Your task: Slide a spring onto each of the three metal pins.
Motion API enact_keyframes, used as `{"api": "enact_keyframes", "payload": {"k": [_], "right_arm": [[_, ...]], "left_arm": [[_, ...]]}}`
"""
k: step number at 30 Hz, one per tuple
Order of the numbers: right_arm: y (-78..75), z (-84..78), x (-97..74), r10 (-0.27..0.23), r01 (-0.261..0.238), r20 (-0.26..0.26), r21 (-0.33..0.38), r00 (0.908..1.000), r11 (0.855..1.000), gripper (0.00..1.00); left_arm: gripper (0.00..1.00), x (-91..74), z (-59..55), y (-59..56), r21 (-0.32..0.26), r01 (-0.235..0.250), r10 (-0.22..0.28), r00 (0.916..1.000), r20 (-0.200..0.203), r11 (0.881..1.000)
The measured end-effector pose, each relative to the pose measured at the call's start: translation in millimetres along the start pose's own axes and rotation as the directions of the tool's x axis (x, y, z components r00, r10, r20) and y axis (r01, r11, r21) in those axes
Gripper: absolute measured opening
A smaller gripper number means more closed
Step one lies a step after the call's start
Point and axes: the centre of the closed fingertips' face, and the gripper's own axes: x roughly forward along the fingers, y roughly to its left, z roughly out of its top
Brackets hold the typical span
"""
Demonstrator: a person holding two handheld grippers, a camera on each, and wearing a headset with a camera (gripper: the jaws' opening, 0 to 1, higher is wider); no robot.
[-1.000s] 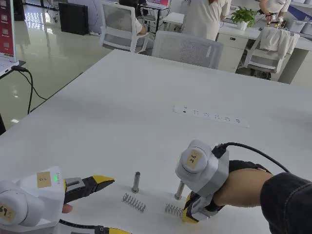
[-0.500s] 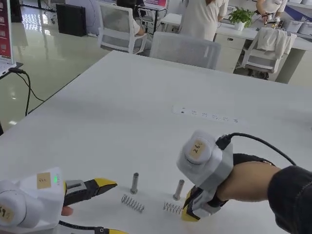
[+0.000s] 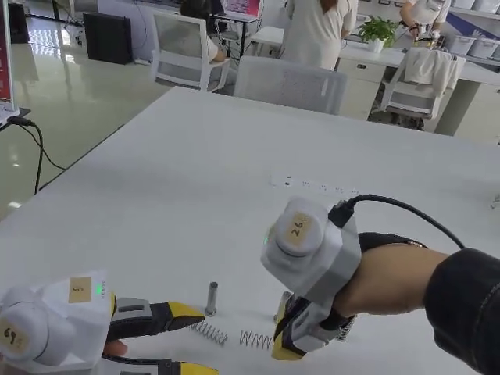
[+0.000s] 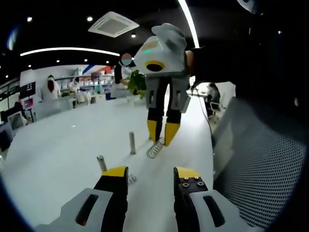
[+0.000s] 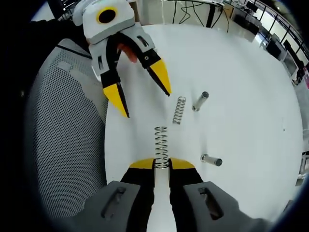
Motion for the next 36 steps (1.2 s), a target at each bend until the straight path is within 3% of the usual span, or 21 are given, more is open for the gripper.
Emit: {"api": "enact_keyframes", "payload": {"k": [12,30,36], "right_arm": [[10.6,12.1,-1.5,0.026,-0.026,-0.002,-0.061,0.9997,0.998,0.08],[19.8,12.2,-1.4,0.053,-0.056,-0.025,-0.126,0.9983,0.990,0.08],[21.9,10.9,-0.9,0.057,-0.059,-0.022,-0.143,0.9981,0.988,0.08]], "left_arm": [[0.27,12.3,5.7,-7.9,0.025,0.058,-0.058,0.9983,-0.003,0.998],[0.05,23.9,9.3,-23.9,0.052,0.118,-0.118,0.9930,-0.011,0.992],[0.04,24.3,7.6,-26.0,0.057,0.130,-0.129,0.9915,-0.019,0.990]]}}
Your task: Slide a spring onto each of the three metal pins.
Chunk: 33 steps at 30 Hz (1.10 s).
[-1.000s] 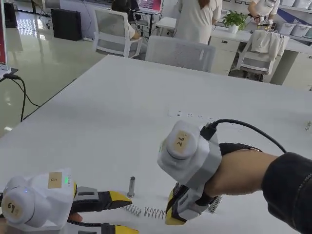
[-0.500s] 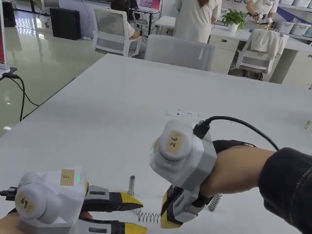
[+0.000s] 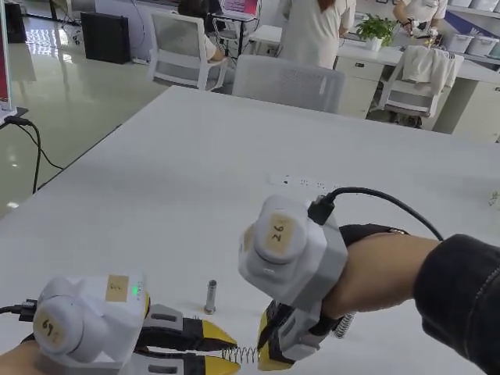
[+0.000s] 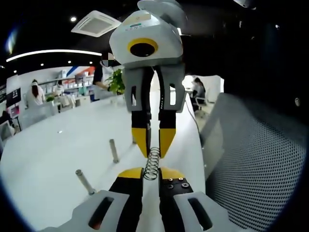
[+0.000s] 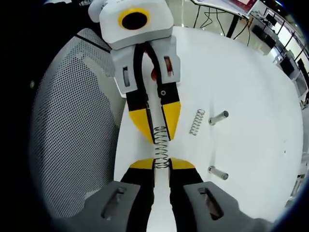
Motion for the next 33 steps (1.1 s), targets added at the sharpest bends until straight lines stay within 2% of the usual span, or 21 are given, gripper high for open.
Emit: {"api": "enact_keyframes", "payload": {"k": [6,8,14,24,33], "right_arm": [[1.4,-1.8,2.8,0.005,-0.005,0.020,0.008,0.9998,1.000,0.09],[1.0,-3.3,3.8,0.005,-0.005,0.021,0.012,0.9998,1.000,0.12],[1.5,-5.1,6.1,0.008,-0.009,0.025,0.022,0.9997,1.000,0.12],[1.2,-8.8,8.3,0.009,-0.009,0.026,0.025,0.9996,1.000,0.09],[0.9,0.3,-5.7,-0.004,0.001,0.061,0.043,0.9981,0.999,0.09]], "left_arm": [[0.03,0.2,-0.3,-2.7,-0.003,0.013,-0.013,0.9999,0.002,1.000],[0.02,0.7,0.4,-3.2,-0.001,0.014,-0.014,0.9999,0.004,1.000],[0.02,-0.6,3.5,-3.2,0.002,0.015,-0.015,0.9998,0.012,1.000],[0.02,-3.2,16.4,-4.4,-0.005,0.019,-0.018,0.9980,0.061,1.000],[0.03,-1.6,8.9,-4.8,0.001,0.015,-0.015,0.9993,0.033,1.000]]}}
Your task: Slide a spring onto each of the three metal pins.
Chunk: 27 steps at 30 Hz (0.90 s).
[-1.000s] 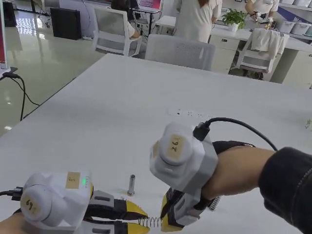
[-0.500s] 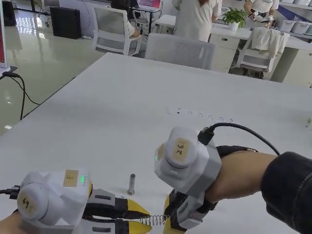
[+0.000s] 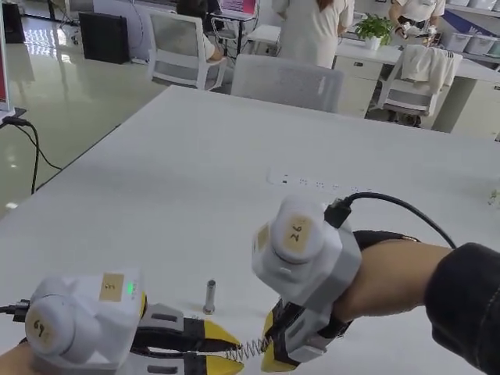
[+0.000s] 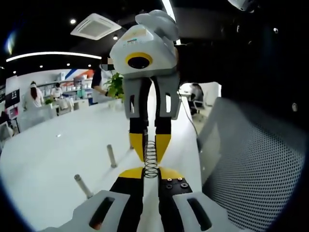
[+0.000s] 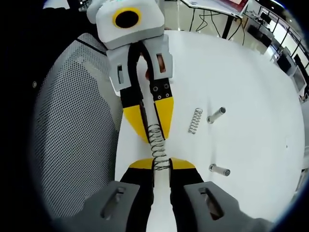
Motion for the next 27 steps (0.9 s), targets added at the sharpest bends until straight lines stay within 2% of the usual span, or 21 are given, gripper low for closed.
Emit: {"api": "enact_keyframes", "payload": {"k": [11,27], "right_arm": [[5.2,22.9,-11.7,0.005,-0.006,0.074,0.011,0.9973,1.000,0.08],[10.1,35.9,-10.2,0.007,-0.006,0.079,-0.017,0.9968,1.000,0.08]], "left_arm": [[0.03,1.2,-2.0,-0.9,-0.010,0.003,-0.004,1.0000,-0.006,1.000],[0.03,3.9,-3.5,-3.9,-0.015,0.017,-0.018,0.9998,-0.013,1.000]]}}
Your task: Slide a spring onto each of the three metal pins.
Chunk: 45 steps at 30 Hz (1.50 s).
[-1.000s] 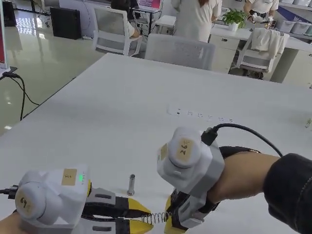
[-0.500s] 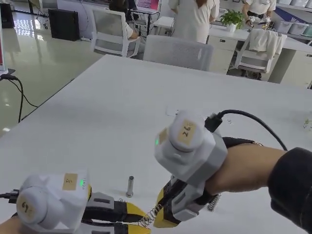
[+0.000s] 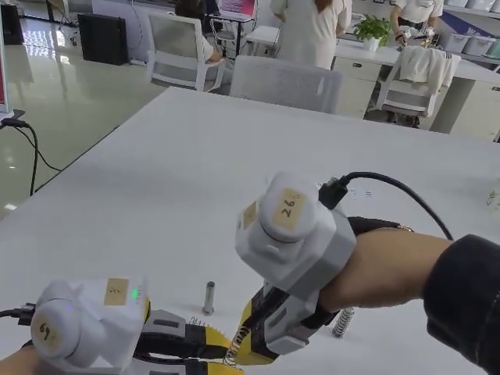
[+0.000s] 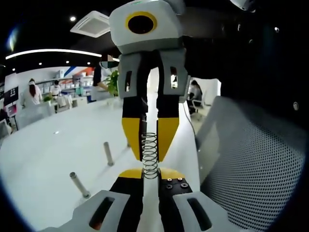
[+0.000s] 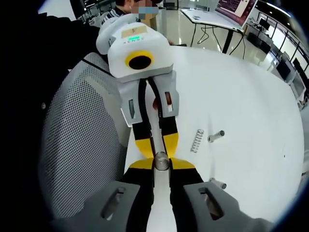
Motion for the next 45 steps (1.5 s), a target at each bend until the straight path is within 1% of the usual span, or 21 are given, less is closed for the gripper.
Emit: {"api": "enact_keyframes", "payload": {"k": [7,12,20,23,26,29,35,39,45], "right_arm": [[0.5,2.0,1.0,-0.001,0.001,-0.005,-0.014,1.0000,1.000,0.08],[-1.0,1.2,1.3,-0.002,0.002,-0.007,-0.010,1.0000,1.000,0.08],[-8.0,-0.8,-2.7,-0.021,0.021,-0.004,-0.002,0.9998,1.000,0.08],[-10.8,-4.1,-5.2,-0.029,0.029,-0.007,0.005,0.9995,1.000,0.08],[-13.3,-6.6,-7.5,-0.035,0.036,-0.011,0.011,0.9993,0.999,0.08],[-16.0,-9.1,-10.2,-0.044,0.044,-0.014,0.018,0.9990,0.999,0.08],[-20.9,-14.2,-14.6,-0.058,0.058,-0.016,0.031,0.9982,0.998,0.08],[-24.1,-17.9,-17.3,-0.065,0.066,-0.018,0.043,0.9977,0.997,0.08],[-29.3,-24.8,-22.2,-0.081,0.082,-0.027,0.052,0.9964,0.995,0.08]], "left_arm": [[0.03,1.1,-0.1,-0.3,-0.003,0.002,-0.002,1.0000,0.001,1.000],[0.03,0.7,-0.9,1.1,0.001,-0.005,0.005,1.0000,0.001,1.000],[0.15,-1.2,-2.5,4.9,-0.015,-0.024,0.024,0.9997,0.003,1.000],[0.20,-4.9,-5.4,8.5,-0.022,-0.043,0.043,0.9991,0.003,0.999],[0.28,-8.4,-7.7,12.9,-0.029,-0.067,0.067,0.9977,0.002,0.997],[0.29,-12.9,-8.9,15.5,-0.038,-0.083,0.084,0.9965,0.006,0.996],[0.38,-20.5,-11.3,22.3,-0.052,-0.122,0.122,0.9925,0.009,0.991],[0.43,-26.7,-14.9,28.4,-0.065,-0.153,0.153,0.9882,0.006,0.986],[0.52,-34.5,-22.4,39.6,-0.082,-0.210,0.210,0.9776,-0.003,0.974]]}}
